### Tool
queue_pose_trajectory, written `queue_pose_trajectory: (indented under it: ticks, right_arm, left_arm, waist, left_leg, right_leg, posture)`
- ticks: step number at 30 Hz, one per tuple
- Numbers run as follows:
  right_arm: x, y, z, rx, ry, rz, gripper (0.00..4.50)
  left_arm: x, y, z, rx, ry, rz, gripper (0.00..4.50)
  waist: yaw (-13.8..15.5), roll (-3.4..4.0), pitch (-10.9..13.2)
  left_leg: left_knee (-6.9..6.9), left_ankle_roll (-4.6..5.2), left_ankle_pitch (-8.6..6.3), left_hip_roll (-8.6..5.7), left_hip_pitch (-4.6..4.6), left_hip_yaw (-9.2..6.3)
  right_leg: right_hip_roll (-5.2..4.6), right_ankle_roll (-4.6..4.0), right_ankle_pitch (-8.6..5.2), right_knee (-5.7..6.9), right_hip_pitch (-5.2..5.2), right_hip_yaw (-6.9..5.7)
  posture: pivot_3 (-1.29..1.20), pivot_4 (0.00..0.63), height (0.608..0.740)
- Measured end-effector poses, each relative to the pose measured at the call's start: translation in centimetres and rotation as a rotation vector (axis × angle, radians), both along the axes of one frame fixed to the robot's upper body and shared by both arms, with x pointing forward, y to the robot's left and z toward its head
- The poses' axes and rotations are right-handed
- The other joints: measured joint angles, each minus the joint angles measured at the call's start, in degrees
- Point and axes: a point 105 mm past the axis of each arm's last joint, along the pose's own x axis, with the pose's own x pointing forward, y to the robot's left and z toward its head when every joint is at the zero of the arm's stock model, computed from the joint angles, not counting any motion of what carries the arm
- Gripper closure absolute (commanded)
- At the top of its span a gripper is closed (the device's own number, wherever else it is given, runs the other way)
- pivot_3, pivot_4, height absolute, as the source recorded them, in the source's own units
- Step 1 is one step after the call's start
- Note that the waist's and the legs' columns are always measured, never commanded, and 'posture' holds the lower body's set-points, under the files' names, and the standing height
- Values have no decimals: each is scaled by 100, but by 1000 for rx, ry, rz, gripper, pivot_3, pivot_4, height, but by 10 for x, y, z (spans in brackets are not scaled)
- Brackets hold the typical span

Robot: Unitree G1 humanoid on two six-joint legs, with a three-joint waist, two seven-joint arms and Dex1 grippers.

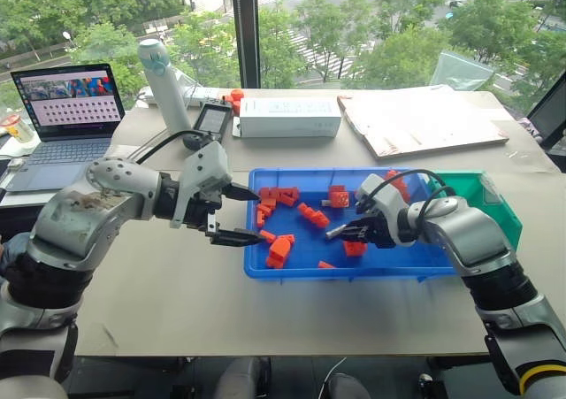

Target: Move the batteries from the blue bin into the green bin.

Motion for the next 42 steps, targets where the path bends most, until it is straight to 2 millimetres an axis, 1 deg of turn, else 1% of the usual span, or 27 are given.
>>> queue_pose_trajectory:
  ticks: [1, 3, 5, 7, 9, 11, 13, 14, 15, 17, 18, 21, 27, 30, 32, 33, 35, 38, 39, 42]
  right_arm:
    - [-1, -2, 1, -7, -1, 8, 4447]
    - [-1, -8, 5, -22, -7, 17, 4447]
    - [-1, -14, 15, -36, -28, 29, 4447]
    - [1, -19, 28, -45, -66, 39, 4447]
    - [3, -24, 36, -51, -88, 40, 4447]
    - [5, -27, 41, -47, -98, 42, 4447]
    - [4, -25, 42, -36, -103, 55, 4447]
    - [4, -21, 41, -22, -99, 67, 3871]
    - [4, -16, 40, -9, -95, 80, 3657]
    - [2, -7, 34, -11, -85, 116, 2916]
    - [3, -3, 30, -22, -89, 134, 2682]
    - [9, 9, 20, -64, -109, 180, 1626]
    - [18, 10, 13, -163, -112, 241, 1626]
    - [20, 11, -1, -191, -78, 262, 1626]
    - [22, 14, -9, -194, -59, 275, 2133]
    - [23, 16, -12, -188, -57, 280, 2278]
    - [25, 21, -12, -182, -69, 295, 3016]
    - [28, 26, -12, -181, -81, 317, 3968]
    - [28, 26, -13, -183, -82, 326, 4207]
    - [27, 25, -12, -181, -72, 338, 4262]
  left_arm:
    - [0, 0, 0, 0, -1, 0, 0]
    - [0, 0, 0, -1, -3, 3, 0]
    - [1, 0, 0, -1, -3, 5, 0]
    - [1, -1, 0, -5, -3, 2, 0]
    - [1, -1, 0, -6, -4, 3, 0]
    - [1, -2, 0, -9, -4, 4, 0]
    - [1, -3, 0, -14, -6, 3, 0]
    - [2, -3, 0, -16, -6, 3, 0]
    - [2, -4, 0, -18, -6, 1, 0]
    - [2, -4, 0, -19, -5, -1, 0]
    - [2, -4, 0, -18, -5, -1, 0]
    - [2, -4, 0, -17, -6, -1, 0]
    - [1, -2, 0, -6, -11, 8, 0]
    - [0, -2, 0, 4, -18, 7, 0]
    - [-3, -2, -1, 13, -23, 5, 0]
    - [-3, -2, -1, 14, -21, 5, 0]
    - [-3, -1, -2, 16, -12, 15, 0]
    - [-4, 1, -2, 18, -16, 31, 0]
    - [-4, 3, -1, 18, -16, 39, 0]
    - [-6, 6, 0, 21, -23, 51, 0]
  waist:
    - [4, 0, 0]
    - [5, 0, 0]
    - [-5, 0, 0]
    - [-9, 0, 0]
    - [-7, 0, 0]
    - [-4, -1, 0]
    - [-5, -1, 0]
    - [-8, -1, 0]
    - [-10, -1, 0]
    - [-13, -1, 0]
    - [-11, 0, 0]
    - [-8, 0, 0]
    - [-6, 0, 0]
    - [-17, 0, 0]
    - [-24, -1, 0]
    - [-24, 0, 0]
    - [-29, -1, 0]
    - [-28, -3, -1]
    - [-27, -4, -2]
    - [-22, -4, -2]
  left_leg:
    - [0, 0, 0, 0, 0, 0]
    - [1, 0, -2, 0, 0, 0]
    - [0, 1, -2, 2, 0, 1]
    - [-1, 1, -2, 4, 0, 1]
    - [-2, 2, -1, 4, 0, 2]
    - [-1, 3, -1, 3, 0, 2]
    - [-1, 3, -1, 5, 0, 3]
    - [-2, 3, -1, 6, 0, 3]
    - [-2, 3, -1, 6, 0, 2]
    - [-2, 3, 0, 5, 0, 3]
    - [-2, 4, 0, 4, 0, 3]
    - [0, 3, -1, 3, -1, 4]
    - [0, 2, 0, 3, -2, 3]
    - [-1, 2, 0, 3, -1, 6]
    - [-3, 1, 1, 4, -1, 7]
    - [-2, 1, 1, 5, -1, 7]
    - [-1, 0, 2, 6, -1, 6]
    - [0, -4, 1, 6, 0, 5]
    - [0, -6, 0, 6, 0, 4]
    - [1, -11, -3, 6, 0, 4]
  right_leg:
    - [0, 0, 0, 0, 0, 0]
    - [0, 0, 0, 0, -1, 1]
    - [0, 0, 0, -1, -2, 2]
    - [0, 0, 0, 0, -3, 2]
    - [0, 0, 0, -1, -3, 3]
    - [0, 0, 0, -2, -2, 3]
    - [0, 0, 0, -2, -2, 3]
    - [0, 0, 0, -2, -2, 3]
    - [0, 0, 0, -1, -2, 3]
    - [0, 0, 0, -1, -3, 4]
    - [0, 0, 0, -1, -3, 4]
    - [0, 0, 0, 0, -5, 4]
    - [0, 0, 0, 2, -8, 4]
    - [0, 0, 0, 2, -9, 4]
    - [1, 0, 0, 2, -11, 4]
    - [1, 0, 0, 3, -11, 4]
    - [3, 0, 0, 5, -11, 3]
    - [3, 0, 0, 6, -10, 2]
    - [3, 0, 0, 6, -10, 2]
    - [3, 0, 0, 6, -10, 2]
  posture:
    - [0, 150, 740]
    - [0, 150, 740]
    - [0, 150, 740]
    - [0, 150, 740]
    - [0, 150, 740]
    - [0, 150, 740]
    - [0, 150, 740]
    - [0, 150, 740]
    - [0, 150, 740]
    - [0, 150, 740]
    - [0, 150, 740]
    - [0, 150, 740]
    - [0, 150, 740]
    - [0, 150, 740]
    - [0, 150, 740]
    - [0, 150, 740]
    - [0, 150, 740]
    - [0, 150, 740]
    - [0, 150, 740]
    - [0, 150, 740]
